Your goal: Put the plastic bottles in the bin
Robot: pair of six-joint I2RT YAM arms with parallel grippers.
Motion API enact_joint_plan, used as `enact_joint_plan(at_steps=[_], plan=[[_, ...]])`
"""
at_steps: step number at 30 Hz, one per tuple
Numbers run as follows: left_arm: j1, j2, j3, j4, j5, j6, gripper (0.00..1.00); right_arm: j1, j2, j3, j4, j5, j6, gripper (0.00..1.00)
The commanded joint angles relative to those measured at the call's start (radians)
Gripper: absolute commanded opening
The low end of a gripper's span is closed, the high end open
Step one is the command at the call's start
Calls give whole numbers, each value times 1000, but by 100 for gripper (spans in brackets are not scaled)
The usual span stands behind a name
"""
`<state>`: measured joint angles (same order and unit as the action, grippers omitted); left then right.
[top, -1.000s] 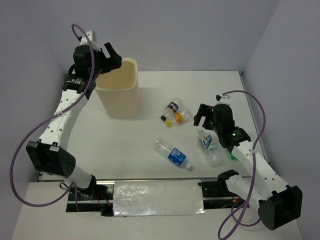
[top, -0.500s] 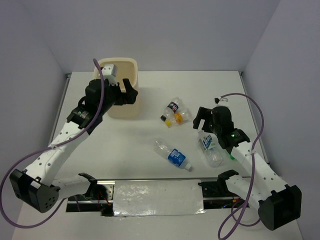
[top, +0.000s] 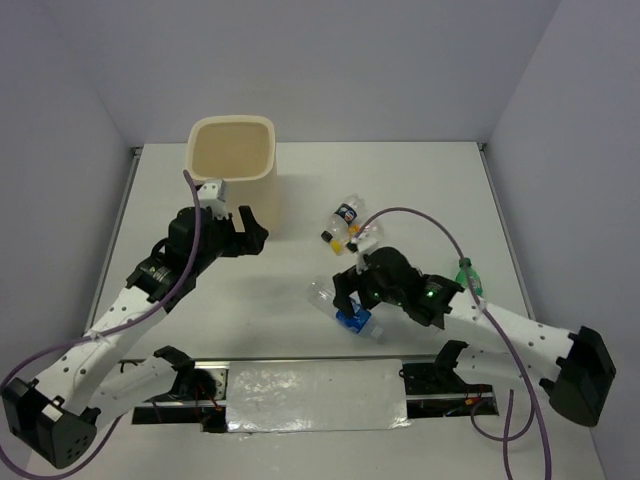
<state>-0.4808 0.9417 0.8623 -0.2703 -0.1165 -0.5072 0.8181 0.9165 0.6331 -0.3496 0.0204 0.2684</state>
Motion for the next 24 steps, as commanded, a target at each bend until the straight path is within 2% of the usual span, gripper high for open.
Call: enact_joint_plan(at_steps=[1,4,10,13,14,16,17,20,24], plan=[[-2,-52,-25,-26,-63,-53,99,122,126,-12,31,22,6,100],[-1,-104,-43,-64,-116,-89,99,167,243,7,61,62,20,100],[-1,-182,-63,-135,-235,-155,99,167,418,62,81,225,55,100],[1,-219,-81,-161,-308,-181,99,168,470,73,135,259,45,89],[1,-225,-86,-181,-340,-204,99,167,488,94,138,274,48,75],[1,-245,-89,-202,-368,-235,99,168,492,122,129,288,49,64],[1,-250,-89,-214,-418,-258,99,167,487,147,121,288,48,55],[1,-274,-92,-285,-520,-338,99,168,421,222,129,277,6,47],[4,-296,-109,-262,-509,-346,99,155,371,387,198,257,-63,48]])
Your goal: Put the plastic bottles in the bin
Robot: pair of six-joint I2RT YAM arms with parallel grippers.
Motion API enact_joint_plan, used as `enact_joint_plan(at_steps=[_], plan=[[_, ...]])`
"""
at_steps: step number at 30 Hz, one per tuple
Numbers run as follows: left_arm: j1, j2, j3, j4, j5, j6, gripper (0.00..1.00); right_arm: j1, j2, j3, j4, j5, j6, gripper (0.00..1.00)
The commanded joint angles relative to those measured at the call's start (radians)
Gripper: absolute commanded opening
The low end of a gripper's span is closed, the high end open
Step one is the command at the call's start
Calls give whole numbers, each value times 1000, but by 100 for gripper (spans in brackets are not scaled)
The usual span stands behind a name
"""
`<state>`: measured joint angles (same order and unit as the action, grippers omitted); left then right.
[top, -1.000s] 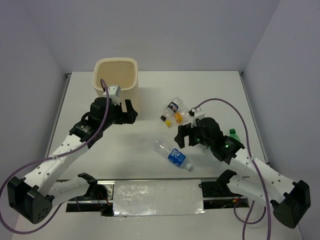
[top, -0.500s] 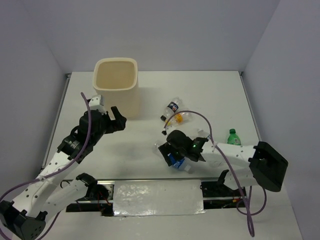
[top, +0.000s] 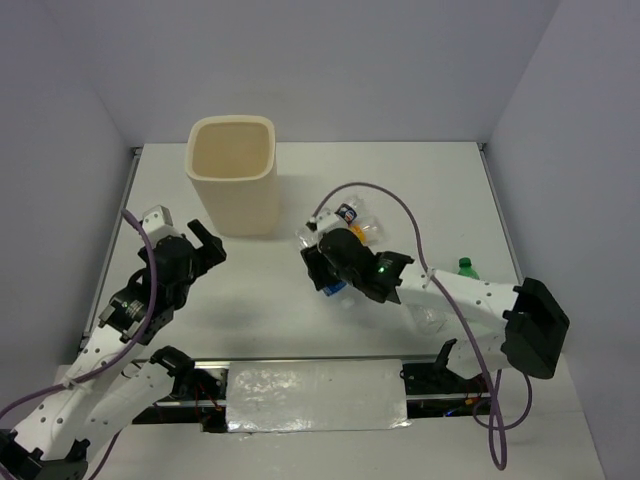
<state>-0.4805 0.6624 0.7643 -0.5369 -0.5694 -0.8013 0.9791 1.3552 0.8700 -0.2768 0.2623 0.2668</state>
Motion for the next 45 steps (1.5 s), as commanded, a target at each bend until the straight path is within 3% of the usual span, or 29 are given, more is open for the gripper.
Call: enact_joint_plan(at_steps=[1,8,14,22,28,33,45], plan=[[3,-17,-14,9,-53,-46,99,-13,-59,194,139,17,-95,48],[16,0,-26,-20,-87,-68,99,-100,166,700,270,-46,-235,49],[34,20,-28,5,-64,-55,99,-187,491,1097,402,-199,-213,50],[56,49,-33,-2,-76,-52,99,-200,854,1501,493,-192,-198,60],[66,51,-43,21,-55,-38,99,-207,858,1414,539,-238,-172,73],[71,65,-39,22,-50,-35,99,-206,846,1394,467,-258,-193,99],[75,51,-33,28,-29,-15,99,-237,704,1356,292,-389,-178,100]])
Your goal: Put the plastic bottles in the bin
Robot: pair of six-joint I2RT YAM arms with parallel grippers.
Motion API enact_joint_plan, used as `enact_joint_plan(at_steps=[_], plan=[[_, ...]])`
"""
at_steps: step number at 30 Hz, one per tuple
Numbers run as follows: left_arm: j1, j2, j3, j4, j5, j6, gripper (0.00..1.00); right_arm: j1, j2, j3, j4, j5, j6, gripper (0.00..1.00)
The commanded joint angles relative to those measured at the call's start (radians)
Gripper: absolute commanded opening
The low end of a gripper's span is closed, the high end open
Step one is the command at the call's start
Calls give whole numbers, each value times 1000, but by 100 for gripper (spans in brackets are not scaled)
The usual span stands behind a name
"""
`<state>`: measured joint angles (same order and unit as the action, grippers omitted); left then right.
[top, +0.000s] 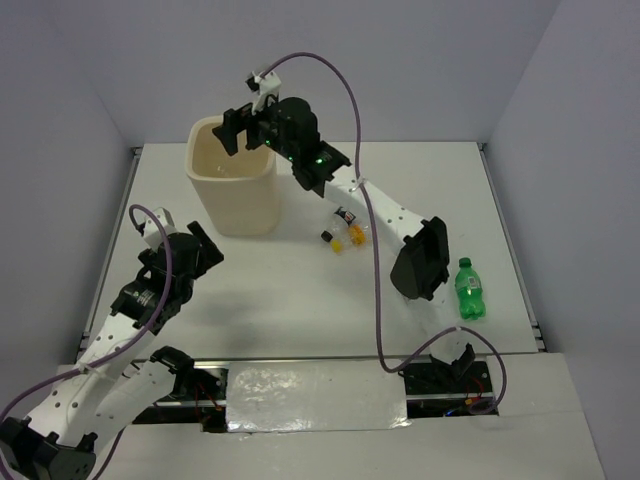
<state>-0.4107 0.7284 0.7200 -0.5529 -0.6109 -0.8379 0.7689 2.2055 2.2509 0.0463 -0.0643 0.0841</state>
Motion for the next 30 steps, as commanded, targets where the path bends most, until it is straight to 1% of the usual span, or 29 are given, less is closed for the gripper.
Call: enact_joint_plan(at_steps=[1,2,3,5,8,9,10,11,12,13,14,15,16,17,18,19,21,23,25,29,30], plan=[[6,-15,12,47,19,25,99,-37,-168,-46,-36,-87,28,100],[7,-14,12,48,17,25,99,-58,-193,-75,-31,-144,38,100],[7,-14,15,44,16,25,99,-71,-242,-132,-23,-161,52,100],[7,-11,22,38,20,28,99,-89,-286,-178,-22,-181,60,100],[9,-20,27,45,26,33,99,-123,-377,-263,-100,-109,65,100],[9,-23,24,50,25,31,99,-132,-404,-330,-141,-3,72,100],[9,-29,22,51,23,30,99,-135,-465,-371,-158,58,95,100],[9,-32,22,54,19,28,99,-140,-498,-460,-175,133,115,100],[9,-34,21,59,19,26,99,-149,-562,-511,-215,275,181,100],[10,-35,24,61,19,26,99,-155,-594,-558,-233,326,212,100],[10,-35,25,64,19,26,99,-164,-627,-658,-252,355,242,100],[10,-37,25,68,22,28,99,-175,-657,-707,-293,383,279,100],[10,-35,25,80,25,37,99,-201,-709,-750,-324,386,375,100],[12,-34,22,88,34,40,99,-218,-730,-833,-385,377,425,100],[12,-29,24,93,37,40,99,-249,-750,-882,-404,359,522,100],[12,-24,22,100,42,42,99,-264,-788,-987,-419,354,572,100],[12,-12,21,117,54,52,99,-298,-820,-1092,-411,330,662,100],[13,0,21,134,60,59,99,-315,-839,-1192,-399,343,706,100],[13,18,21,146,77,62,99,-332,-824,-1237,-396,351,746,100],[13,45,12,177,118,86,99,-341,-758,-1286,-292,342,799,100],[13,52,13,177,125,88,99,-339,-745,-1300,-271,348,853,100]])
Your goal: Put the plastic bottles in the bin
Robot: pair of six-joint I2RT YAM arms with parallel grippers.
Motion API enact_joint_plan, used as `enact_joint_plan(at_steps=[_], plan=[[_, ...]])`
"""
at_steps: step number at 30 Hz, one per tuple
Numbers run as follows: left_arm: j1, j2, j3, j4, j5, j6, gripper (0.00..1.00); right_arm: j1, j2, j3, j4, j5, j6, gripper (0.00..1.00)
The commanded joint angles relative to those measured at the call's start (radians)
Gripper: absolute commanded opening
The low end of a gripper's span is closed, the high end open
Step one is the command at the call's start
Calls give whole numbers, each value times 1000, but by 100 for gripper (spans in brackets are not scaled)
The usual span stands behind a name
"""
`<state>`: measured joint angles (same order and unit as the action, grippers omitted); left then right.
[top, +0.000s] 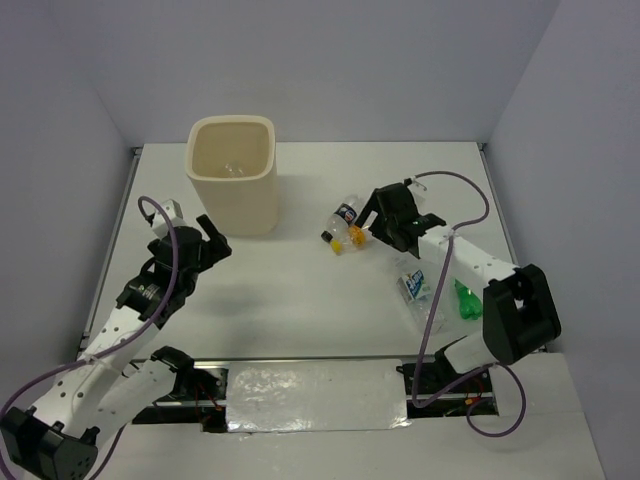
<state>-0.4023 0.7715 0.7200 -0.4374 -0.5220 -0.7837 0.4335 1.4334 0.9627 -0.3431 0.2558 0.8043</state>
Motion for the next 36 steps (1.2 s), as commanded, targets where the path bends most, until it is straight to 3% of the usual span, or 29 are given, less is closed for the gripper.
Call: enact_joint_plan(at_steps=[1,5,8,13,19,23,26,29,36], plan=[[5,9,15,62,42,35,99,-6,39,-43,153,42,157,100],[6,9,7,63,40,35,99,-6,128,-41,266,65,243,100],[6,5,7,55,27,37,99,-9,225,22,222,69,282,100],[8,-11,-10,71,19,37,99,-12,283,-15,277,98,329,98],[11,-3,-4,68,24,37,99,-15,276,-41,286,163,335,79],[10,6,-5,74,31,37,99,-12,202,-84,303,216,306,54],[10,11,-4,74,36,37,99,-13,118,-101,294,240,268,45],[11,11,-2,71,33,34,99,-10,6,-111,309,257,179,39],[14,-11,-16,77,27,35,99,88,-128,66,521,136,-290,37]])
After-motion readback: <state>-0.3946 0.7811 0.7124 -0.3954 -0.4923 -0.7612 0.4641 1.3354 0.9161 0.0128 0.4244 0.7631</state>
